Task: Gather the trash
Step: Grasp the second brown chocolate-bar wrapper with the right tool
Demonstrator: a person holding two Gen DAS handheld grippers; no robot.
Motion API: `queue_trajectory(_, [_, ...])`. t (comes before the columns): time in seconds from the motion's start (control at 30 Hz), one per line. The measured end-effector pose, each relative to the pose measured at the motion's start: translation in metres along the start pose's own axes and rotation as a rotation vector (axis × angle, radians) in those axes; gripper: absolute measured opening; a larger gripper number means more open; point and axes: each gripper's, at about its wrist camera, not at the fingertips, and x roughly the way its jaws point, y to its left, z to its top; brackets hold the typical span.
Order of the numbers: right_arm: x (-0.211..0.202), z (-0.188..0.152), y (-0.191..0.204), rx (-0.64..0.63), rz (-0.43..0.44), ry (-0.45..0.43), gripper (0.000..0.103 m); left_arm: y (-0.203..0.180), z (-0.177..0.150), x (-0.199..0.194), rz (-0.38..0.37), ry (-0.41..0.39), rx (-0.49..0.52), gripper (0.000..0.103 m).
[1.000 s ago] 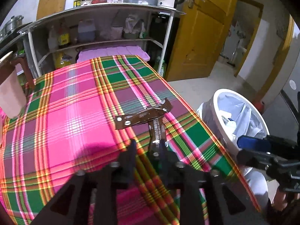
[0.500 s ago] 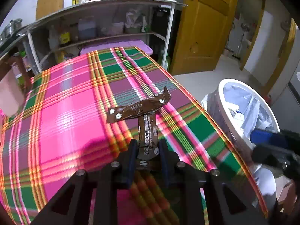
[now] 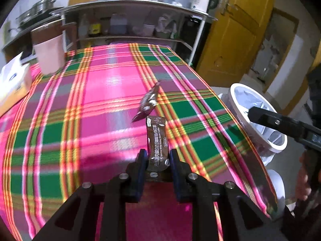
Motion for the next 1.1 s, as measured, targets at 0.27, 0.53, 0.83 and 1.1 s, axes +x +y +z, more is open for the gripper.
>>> queue_trajectory(0.27, [0.009,0.002,0.02,-0.036,0.009,0.013,0.037,0.031,-0.002,-0.034,0.062,-0.086,-0.083,0.023])
queue_trajectory(0.53, [0.035,0.006,0.043,-0.055,0.0,0.046,0.037,0.064,0.001,-0.029,0.123,-0.102,-0.139,0.023])
queue_trajectory(0.83, [0.071,0.019,0.064,-0.069,-0.019,0.069,0.044,0.09,0.004,-0.022,0.169,-0.102,-0.188,0.024])
queue_trajectory(1.1, [0.105,0.031,0.073,-0.069,-0.063,0.086,0.044,0.1,0.003,-0.009,0.165,-0.073,-0.225,0.024])
